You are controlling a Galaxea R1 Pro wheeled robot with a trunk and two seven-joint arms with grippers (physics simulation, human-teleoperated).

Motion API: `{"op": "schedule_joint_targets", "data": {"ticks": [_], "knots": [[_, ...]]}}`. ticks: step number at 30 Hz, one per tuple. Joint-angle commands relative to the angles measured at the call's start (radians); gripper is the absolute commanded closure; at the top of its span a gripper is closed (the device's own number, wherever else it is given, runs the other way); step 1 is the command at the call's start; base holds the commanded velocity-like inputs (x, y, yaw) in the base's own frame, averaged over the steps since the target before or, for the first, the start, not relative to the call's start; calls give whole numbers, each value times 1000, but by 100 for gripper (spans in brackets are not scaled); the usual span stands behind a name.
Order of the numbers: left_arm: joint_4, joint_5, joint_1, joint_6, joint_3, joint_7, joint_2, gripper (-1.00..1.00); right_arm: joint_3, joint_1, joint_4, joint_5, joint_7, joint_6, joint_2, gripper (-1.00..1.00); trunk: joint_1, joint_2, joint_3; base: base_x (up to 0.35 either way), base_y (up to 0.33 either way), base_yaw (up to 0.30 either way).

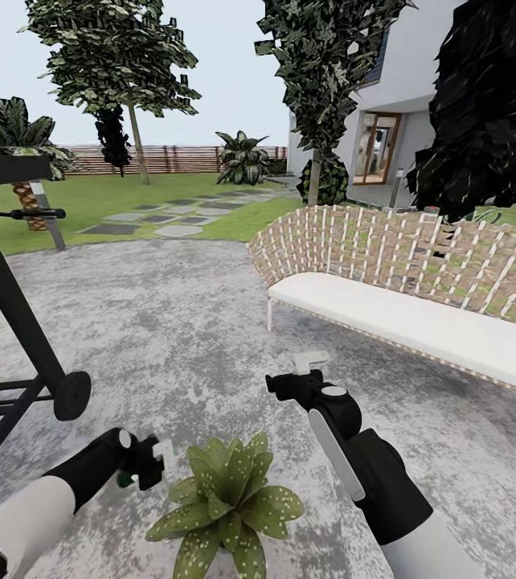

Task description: Pick up the pesticide atomizer in the garden and spray insectifuge to fully cover both potted plants in the garden.

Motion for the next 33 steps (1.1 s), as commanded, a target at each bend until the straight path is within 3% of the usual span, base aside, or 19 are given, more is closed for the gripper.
{"op": "schedule_joint_targets", "data": {"ticks": [1,15,21,25,29,33], "knots": [[12,-3,0,-2,-2,-1,-8,100,0,0,0,0,-1,0,0,-100,0,0,0,0,0,0],[20,-4,0,13,-1,-17,-13,100,0,0,0,0,-1,-1,0,-100,0,0,0,0,0,0],[20,-6,-23,62,-1,-17,-47,100,0,0,0,0,-1,-1,0,-100,0,0,0,0,0,0],[20,-6,-28,65,-1,-16,-49,100,0,0,0,0,-1,-1,0,-100,0,0,0,0,0,0],[55,-64,-28,77,-1,-15,-81,100,0,0,0,0,-1,-1,0,-100,0,0,0,0,0,0],[60,-75,-28,76,0,-15,-93,100,0,0,0,0,-1,-1,0,-100,0,0,0,0,0,0]]}}
